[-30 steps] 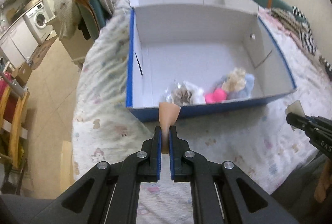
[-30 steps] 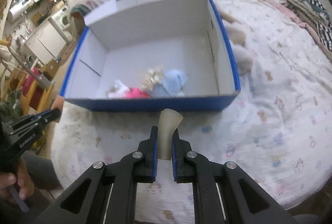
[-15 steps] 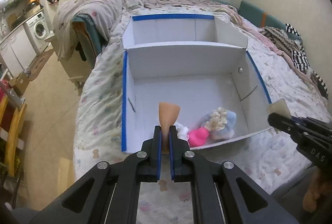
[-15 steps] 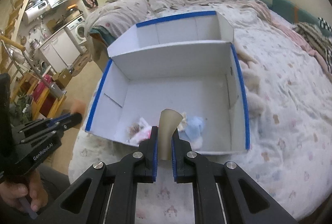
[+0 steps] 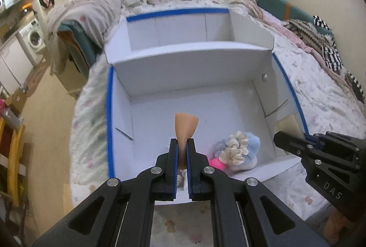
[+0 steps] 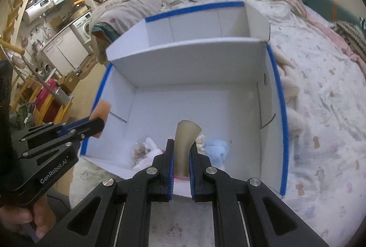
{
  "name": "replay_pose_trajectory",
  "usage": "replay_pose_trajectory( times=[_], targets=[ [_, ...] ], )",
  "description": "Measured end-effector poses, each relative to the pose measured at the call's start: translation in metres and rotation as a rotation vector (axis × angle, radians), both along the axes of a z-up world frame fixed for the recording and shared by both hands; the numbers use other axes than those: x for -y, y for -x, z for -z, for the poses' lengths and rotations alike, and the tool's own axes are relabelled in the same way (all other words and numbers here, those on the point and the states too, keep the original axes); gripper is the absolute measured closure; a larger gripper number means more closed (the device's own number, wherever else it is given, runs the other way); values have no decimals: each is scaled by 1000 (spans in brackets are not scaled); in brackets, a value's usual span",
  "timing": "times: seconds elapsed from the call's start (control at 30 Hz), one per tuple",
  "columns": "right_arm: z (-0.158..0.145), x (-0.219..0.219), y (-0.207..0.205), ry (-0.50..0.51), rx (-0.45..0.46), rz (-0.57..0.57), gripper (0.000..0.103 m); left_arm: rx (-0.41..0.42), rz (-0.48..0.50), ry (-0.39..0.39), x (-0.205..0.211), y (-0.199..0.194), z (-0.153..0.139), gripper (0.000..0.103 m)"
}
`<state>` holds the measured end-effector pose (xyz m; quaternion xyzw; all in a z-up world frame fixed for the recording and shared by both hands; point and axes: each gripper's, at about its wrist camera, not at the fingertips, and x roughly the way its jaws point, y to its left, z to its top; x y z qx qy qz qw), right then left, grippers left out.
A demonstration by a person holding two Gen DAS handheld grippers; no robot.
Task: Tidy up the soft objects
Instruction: 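Carry the beige item and tan cylinder into the box with both grippers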
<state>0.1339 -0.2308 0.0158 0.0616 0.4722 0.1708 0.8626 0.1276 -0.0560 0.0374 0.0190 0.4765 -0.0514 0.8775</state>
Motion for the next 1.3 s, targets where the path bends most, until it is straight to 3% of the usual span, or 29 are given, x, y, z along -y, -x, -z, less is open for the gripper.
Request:
replay_pose_trajectory(
  times=[0.13,0.27,0.57,1.3],
  targets=[
    [14,-2,-7,31,-9,-12,92,-42,6,39,0,-10,22,97],
    [22,-1,-9,1,-36,-15,92,-70,-15,62,1,-19,39,97],
    [42,-6,-14,-17,-118,-41,92,-149,-35,47,7,-25,65,97],
    [52,-13,-16,-4,-142,-39,90,-144,-44,63,5,-22,66,95]
  ],
)
